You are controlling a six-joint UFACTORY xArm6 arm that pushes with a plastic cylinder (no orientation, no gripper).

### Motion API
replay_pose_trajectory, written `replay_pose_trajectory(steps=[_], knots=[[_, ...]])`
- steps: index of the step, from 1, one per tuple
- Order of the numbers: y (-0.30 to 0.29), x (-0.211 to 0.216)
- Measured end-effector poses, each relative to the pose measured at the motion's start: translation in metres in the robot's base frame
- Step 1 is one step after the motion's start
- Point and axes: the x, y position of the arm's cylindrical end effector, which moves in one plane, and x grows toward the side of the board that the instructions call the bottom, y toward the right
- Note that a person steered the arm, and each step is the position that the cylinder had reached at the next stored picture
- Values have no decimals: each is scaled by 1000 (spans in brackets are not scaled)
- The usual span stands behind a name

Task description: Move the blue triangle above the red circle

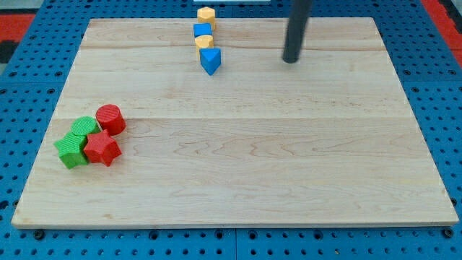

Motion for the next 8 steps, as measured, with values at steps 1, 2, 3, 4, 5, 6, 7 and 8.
replay_pose_trajectory(steps=[1,2,3,4,5,6,7,8], knots=[[-78,-7],[-92,-6],[-147,3],[-223,2],[-283,1],[-287,-2],[-210,-24],[-160,-18]])
